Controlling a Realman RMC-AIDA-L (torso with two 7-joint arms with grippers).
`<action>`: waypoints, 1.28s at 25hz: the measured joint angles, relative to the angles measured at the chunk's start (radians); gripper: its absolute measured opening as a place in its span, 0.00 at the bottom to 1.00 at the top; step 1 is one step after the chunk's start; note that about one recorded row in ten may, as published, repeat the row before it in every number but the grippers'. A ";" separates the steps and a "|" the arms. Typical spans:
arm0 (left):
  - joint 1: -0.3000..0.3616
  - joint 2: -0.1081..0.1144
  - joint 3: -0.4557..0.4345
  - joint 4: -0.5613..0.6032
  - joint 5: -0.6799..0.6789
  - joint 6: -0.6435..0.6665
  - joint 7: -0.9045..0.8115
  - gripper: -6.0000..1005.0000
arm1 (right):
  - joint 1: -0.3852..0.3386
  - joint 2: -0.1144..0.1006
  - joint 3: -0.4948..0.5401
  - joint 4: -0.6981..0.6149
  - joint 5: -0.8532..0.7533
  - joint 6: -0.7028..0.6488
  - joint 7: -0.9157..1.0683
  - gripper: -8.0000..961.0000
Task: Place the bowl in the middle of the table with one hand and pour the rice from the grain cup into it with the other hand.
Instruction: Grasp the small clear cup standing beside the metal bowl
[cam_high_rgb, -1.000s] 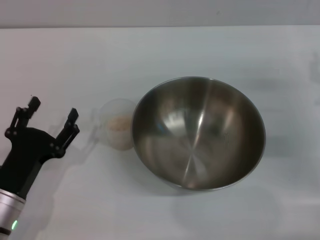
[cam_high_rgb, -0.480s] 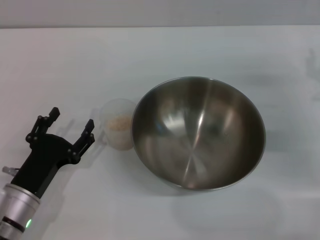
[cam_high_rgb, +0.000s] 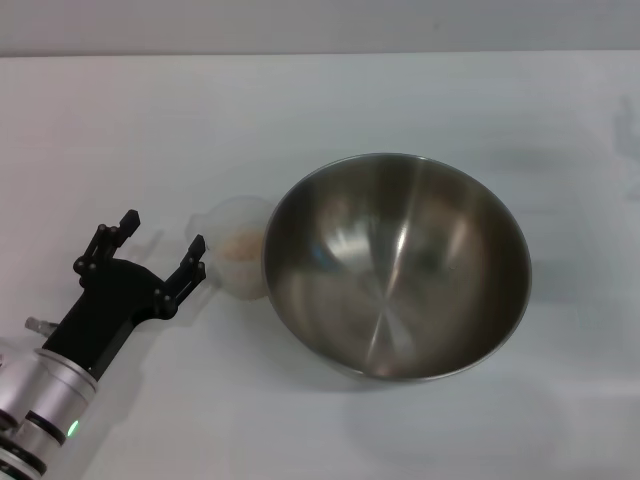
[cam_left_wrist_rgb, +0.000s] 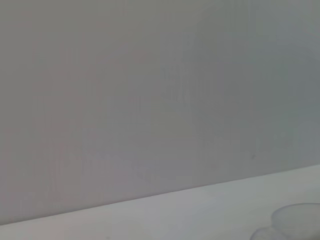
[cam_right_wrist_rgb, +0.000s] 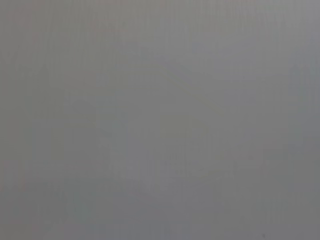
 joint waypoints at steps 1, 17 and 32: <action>-0.008 0.000 -0.003 0.004 0.000 -0.008 0.000 0.77 | 0.000 0.000 0.000 0.000 0.000 0.000 0.000 0.44; -0.060 0.002 -0.031 0.021 -0.008 -0.066 0.000 0.77 | 0.006 0.002 0.000 0.000 0.000 0.015 0.000 0.45; -0.062 0.000 -0.036 0.006 -0.001 -0.098 0.000 0.58 | 0.011 0.003 0.001 0.000 0.000 0.032 0.003 0.45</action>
